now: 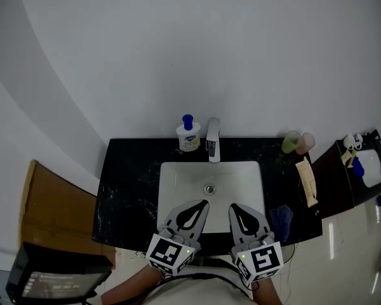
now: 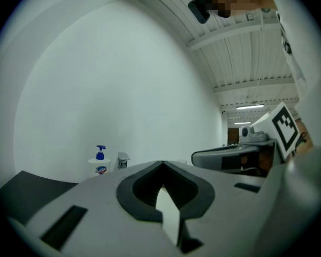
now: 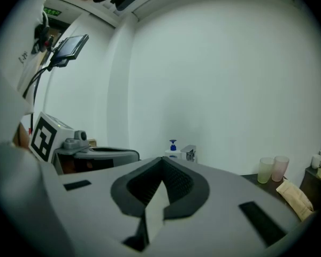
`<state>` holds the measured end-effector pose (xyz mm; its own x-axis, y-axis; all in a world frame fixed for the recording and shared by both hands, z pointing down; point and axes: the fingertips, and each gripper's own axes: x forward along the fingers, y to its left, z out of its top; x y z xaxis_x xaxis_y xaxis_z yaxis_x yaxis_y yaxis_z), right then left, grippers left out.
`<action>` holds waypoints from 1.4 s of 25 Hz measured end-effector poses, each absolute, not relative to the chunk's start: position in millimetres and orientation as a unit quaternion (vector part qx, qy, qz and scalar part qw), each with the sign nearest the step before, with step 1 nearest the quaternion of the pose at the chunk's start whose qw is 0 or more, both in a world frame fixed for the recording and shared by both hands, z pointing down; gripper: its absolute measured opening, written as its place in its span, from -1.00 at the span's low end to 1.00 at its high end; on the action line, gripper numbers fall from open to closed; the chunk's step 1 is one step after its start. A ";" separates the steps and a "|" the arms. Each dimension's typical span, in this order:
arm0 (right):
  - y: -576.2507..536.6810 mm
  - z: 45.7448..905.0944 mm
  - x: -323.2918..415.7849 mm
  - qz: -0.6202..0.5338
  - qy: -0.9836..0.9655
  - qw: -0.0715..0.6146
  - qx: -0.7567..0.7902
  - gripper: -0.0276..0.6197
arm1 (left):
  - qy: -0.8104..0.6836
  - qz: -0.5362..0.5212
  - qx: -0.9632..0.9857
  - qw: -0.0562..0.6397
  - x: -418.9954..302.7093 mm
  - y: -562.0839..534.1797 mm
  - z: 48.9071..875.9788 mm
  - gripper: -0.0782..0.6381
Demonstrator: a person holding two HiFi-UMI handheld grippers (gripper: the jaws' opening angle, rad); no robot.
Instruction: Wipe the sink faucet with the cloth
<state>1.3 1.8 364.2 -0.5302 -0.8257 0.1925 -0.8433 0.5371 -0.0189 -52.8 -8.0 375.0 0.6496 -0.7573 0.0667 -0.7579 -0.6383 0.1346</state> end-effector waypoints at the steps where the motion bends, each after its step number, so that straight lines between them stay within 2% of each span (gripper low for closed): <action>1: 0.4 364.2 4.5 0.055 -0.875 0.081 0.475 -0.91 | -0.419 0.003 0.905 0.075 -48.8 -10.0 374.6 -0.78; 11: -6.8 375.1 62.9 0.079 -0.856 0.072 0.506 -0.91 | -0.372 0.022 0.924 0.080 14.5 -18.8 380.7 -0.78; 25: 77.5 486.5 236.5 0.198 -0.700 0.134 0.673 -0.90 | -0.140 0.063 0.983 0.099 178.9 34.3 427.8 -0.78; 35: 64.8 523.4 245.7 0.225 -0.680 0.193 0.671 -0.31 | -0.076 0.097 0.987 0.103 204.7 54.6 450.8 -0.77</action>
